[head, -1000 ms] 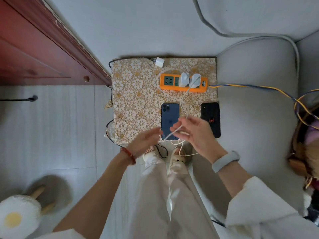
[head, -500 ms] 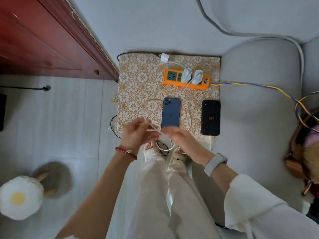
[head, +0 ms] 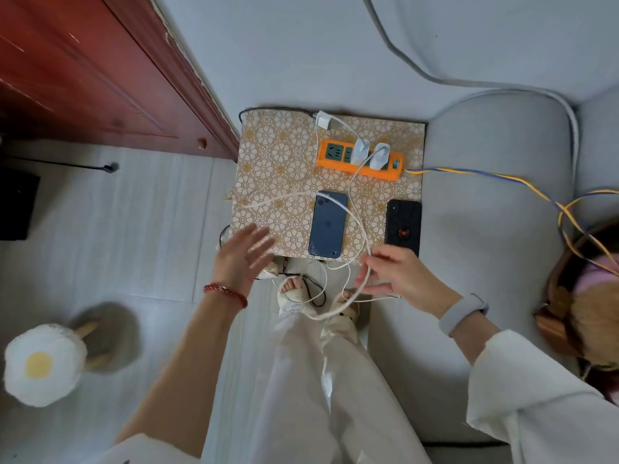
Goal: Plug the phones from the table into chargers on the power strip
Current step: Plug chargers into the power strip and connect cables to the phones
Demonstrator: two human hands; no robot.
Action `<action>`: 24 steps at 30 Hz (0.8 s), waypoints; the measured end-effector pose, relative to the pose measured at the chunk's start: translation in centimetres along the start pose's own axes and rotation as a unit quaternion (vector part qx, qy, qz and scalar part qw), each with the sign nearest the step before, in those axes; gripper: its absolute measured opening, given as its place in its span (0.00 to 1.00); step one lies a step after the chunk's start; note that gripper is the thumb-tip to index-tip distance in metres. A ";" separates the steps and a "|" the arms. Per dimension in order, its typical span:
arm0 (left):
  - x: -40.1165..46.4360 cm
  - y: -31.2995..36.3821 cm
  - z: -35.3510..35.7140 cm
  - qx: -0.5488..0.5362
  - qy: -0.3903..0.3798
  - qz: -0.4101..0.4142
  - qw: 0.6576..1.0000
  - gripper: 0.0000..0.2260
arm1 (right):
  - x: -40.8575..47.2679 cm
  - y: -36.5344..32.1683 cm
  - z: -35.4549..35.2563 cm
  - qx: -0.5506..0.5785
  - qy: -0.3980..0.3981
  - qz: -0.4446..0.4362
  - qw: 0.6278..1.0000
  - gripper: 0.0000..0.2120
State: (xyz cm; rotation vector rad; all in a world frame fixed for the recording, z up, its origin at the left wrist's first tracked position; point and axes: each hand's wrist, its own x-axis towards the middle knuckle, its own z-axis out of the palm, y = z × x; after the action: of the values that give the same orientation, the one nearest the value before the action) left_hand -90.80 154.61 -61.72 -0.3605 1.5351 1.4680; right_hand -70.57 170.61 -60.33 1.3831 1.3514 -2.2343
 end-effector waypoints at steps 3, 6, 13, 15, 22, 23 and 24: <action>-2.7 -2.8 2.6 0.181 -0.152 0.012 0.972 0.21 | 0.2 -2.4 1.4 0.085 -0.037 -0.042 0.995 0.07; -5.0 -4.5 4.4 0.283 -0.256 0.028 0.924 0.12 | 0.6 -4.5 2.4 0.146 -0.034 -0.086 0.985 0.07; -5.8 -2.5 3.8 0.013 -0.181 0.000 0.983 0.13 | 0.3 -1.4 3.3 -0.121 -0.057 -0.082 0.988 0.12; -5.5 -1.5 3.4 -0.083 -0.168 0.001 0.982 0.14 | -0.5 1.0 4.2 -0.250 -0.132 -0.066 0.957 0.14; -3.9 -0.7 0.9 -0.027 0.088 0.026 0.995 0.09 | -1.8 3.7 2.5 -0.362 -0.133 -0.055 0.921 0.15; -3.7 -1.1 0.2 -0.013 0.117 0.031 0.993 0.10 | -1.6 3.5 1.5 -0.394 -0.113 -0.064 0.910 0.11; -3.4 -1.4 -0.6 -0.007 0.141 0.035 0.989 0.10 | -1.4 3.2 0.4 -0.425 -0.096 -0.072 0.897 0.09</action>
State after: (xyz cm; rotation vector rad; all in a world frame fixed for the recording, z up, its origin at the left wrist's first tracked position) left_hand -88.24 152.45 -60.07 -0.5461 1.7760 1.5332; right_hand -68.24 168.09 -61.10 0.7357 2.0278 -1.4371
